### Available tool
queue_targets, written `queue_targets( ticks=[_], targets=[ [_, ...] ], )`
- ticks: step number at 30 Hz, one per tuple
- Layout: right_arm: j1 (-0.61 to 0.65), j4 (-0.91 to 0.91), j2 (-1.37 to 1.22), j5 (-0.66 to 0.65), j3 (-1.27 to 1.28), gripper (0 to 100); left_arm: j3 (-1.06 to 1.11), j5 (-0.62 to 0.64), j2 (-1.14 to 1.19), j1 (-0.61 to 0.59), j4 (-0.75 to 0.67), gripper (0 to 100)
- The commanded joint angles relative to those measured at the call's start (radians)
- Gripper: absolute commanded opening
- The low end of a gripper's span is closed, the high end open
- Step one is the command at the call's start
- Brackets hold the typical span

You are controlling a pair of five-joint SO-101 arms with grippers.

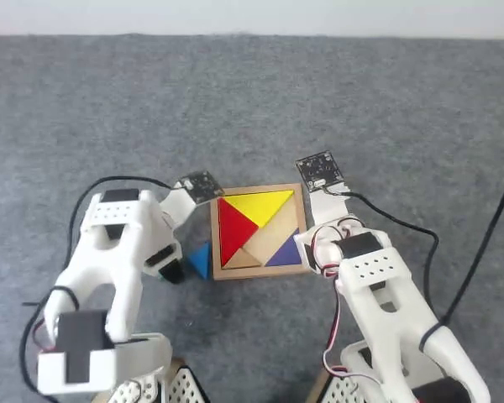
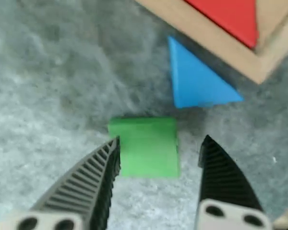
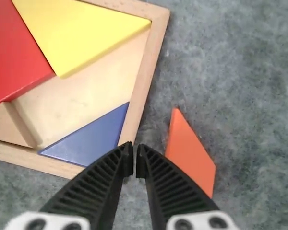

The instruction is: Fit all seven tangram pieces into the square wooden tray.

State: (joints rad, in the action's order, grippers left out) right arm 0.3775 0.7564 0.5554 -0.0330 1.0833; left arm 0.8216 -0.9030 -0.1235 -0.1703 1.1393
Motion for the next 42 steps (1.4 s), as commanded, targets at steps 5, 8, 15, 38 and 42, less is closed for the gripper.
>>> queue_targets(
  ticks=[5, 8, 15, 38, 42],
  targets=[
    [-0.001, 0.001, 0.005, -0.011, -0.06, 3.4, -0.047, -0.015, 0.025, -0.002, -0.005, 22],
    [-0.001, -0.001, 0.005, -0.011, -0.06, 3.4, -0.053, -0.015, 0.025, -0.011, -0.014, 22],
    [-0.001, -0.001, 0.005, -0.011, -0.06, 3.4, -0.085, -0.014, 0.038, -0.057, -0.055, 26],
    [-0.001, -0.001, 0.005, -0.011, -0.06, 3.4, -0.137, 0.135, -0.083, -0.052, 0.155, 15],
    [-0.001, -0.002, 0.005, -0.011, -0.06, 3.4, -0.14, 0.189, -0.227, -0.052, 0.265, 15]
  ],
)
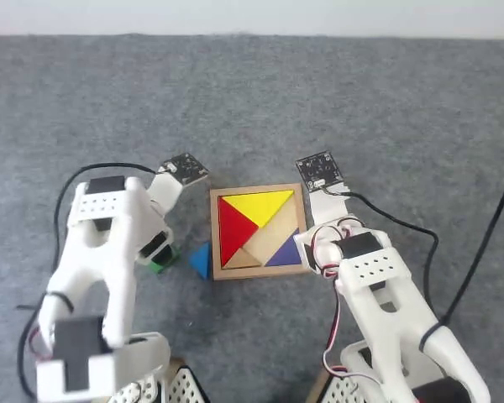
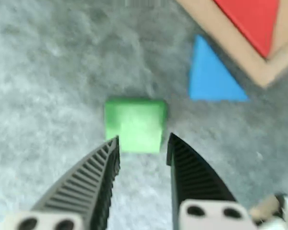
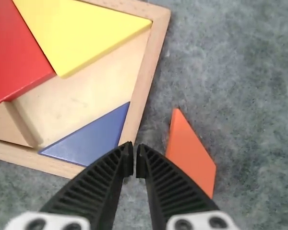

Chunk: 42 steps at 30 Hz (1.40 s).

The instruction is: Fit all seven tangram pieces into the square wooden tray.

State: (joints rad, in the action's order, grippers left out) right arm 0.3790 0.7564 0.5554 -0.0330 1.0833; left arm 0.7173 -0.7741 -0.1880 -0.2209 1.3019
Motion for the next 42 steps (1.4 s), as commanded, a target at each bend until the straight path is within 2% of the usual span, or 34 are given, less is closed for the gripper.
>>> queue_targets(
  ticks=[1, 5, 7, 12, 18, 22, 30, 37, 42],
  targets=[
    [-0.002, -0.002, 0.005, -0.011, -0.06, 3.4, -0.036, 0.072, -0.193, 0.002, 0.127, 15],
    [-0.002, -0.002, 0.005, -0.011, -0.06, 3.4, -0.028, 0.1, -0.273, 0.034, 0.16, 15],
    [-0.002, -0.002, 0.005, -0.011, -0.058, 3.4, -0.027, 0.069, -0.275, 0.032, 0.132, 15],
    [-0.004, -0.002, 0.005, -0.011, -0.058, 3.4, 0.108, -0.052, -0.273, 0.009, -0.078, 23],
    [-0.004, -0.002, 0.005, -0.011, -0.058, 3.4, 0.269, -0.213, -0.273, -0.066, -0.282, 24],
    [-0.004, -0.002, 0.005, -0.011, -0.058, 3.3, 0.288, -0.242, -0.27, -0.124, -0.39, 24],
    [-0.004, -0.002, 0.005, -0.011, -0.058, 3.3, 0.223, -0.262, -0.095, -0.083, -0.358, 24],
    [-0.004, -0.002, 0.005, -0.011, -0.058, 3.3, 0.183, -0.262, -0.066, -0.075, -0.293, 24],
    [-0.004, -0.002, 0.005, -0.011, -0.058, 3.3, 0.136, -0.16, -0.063, -0.041, -0.143, 24]
  ],
)
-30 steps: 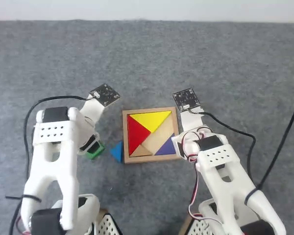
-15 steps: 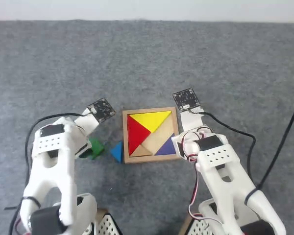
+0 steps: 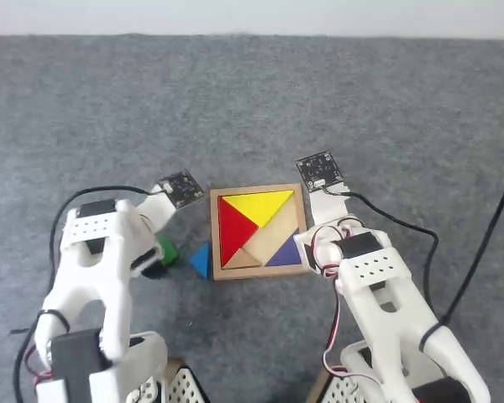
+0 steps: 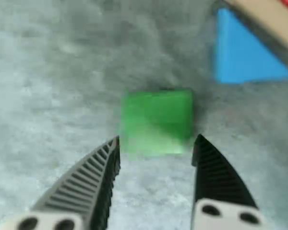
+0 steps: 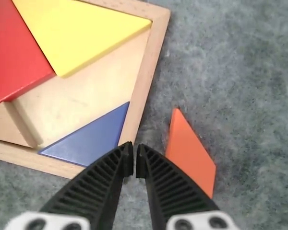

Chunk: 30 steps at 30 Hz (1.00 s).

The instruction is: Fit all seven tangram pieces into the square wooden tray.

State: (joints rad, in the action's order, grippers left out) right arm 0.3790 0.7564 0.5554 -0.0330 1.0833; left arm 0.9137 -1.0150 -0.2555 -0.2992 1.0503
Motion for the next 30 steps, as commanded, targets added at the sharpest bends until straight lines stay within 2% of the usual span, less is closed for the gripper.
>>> queue_targets(
  ticks=[1, 4, 8, 14, 21, 30],
  targets=[
    [-0.004, -0.002, 0.005, -0.011, -0.058, 3.3, -0.071, 0.126, 0.011, 0.048, 0.114, 24],
    [-0.002, -0.002, 0.005, -0.011, -0.058, 3.3, -0.096, 0.252, 0.023, 0.068, 0.1, 24],
    [-0.004, -0.002, 0.005, -0.011, -0.058, 3.3, -0.127, 0.29, 0.138, 0.075, 0.083, 24],
    [-0.004, -0.002, 0.005, -0.011, -0.057, 3.3, -0.24, 0.252, 0.255, 0.029, 0.103, 24],
    [-0.004, -0.002, 0.005, -0.011, -0.057, 3.3, -0.239, 0.175, 0.207, -0.034, 0.092, 24],
    [-0.004, -0.002, 0.005, -0.012, -0.058, 3.3, -0.193, 0.222, 0.206, 0.049, 0.057, 24]
  ],
)
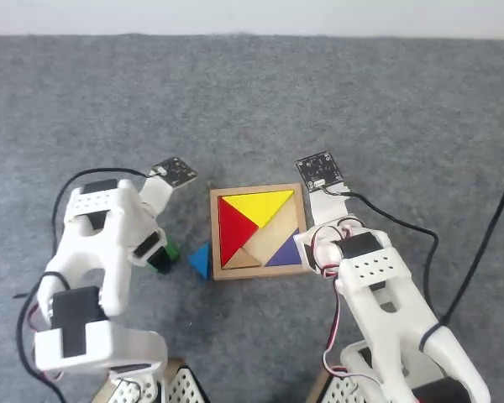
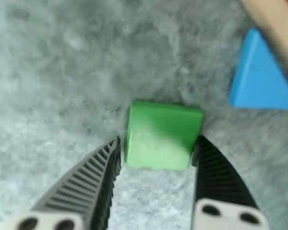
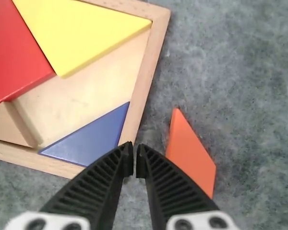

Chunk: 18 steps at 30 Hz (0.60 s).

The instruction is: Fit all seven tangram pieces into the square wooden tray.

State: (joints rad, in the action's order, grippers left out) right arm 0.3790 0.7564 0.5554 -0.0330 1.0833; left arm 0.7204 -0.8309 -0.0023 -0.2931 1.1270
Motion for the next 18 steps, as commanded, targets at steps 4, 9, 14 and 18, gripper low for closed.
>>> queue_targets(
  ticks=[4, 9, 14, 18],
  targets=[
    [-0.004, -0.002, 0.005, -0.012, -0.058, 3.3, 0.004, 0.046, -0.048, 0.038, -0.025, 24],
    [-0.004, -0.002, 0.005, -0.012, -0.058, 3.3, 0.007, 0.051, -0.049, 0.023, -0.038, 23],
    [-0.004, 0.002, 0.005, -0.012, -0.058, 3.3, 0.038, 0.08, -0.061, 0.031, -0.041, 17],
    [-0.004, 0.001, 0.005, -0.012, -0.058, 3.3, 0.038, 0.08, -0.061, 0.025, -0.057, 15]
  ],
)
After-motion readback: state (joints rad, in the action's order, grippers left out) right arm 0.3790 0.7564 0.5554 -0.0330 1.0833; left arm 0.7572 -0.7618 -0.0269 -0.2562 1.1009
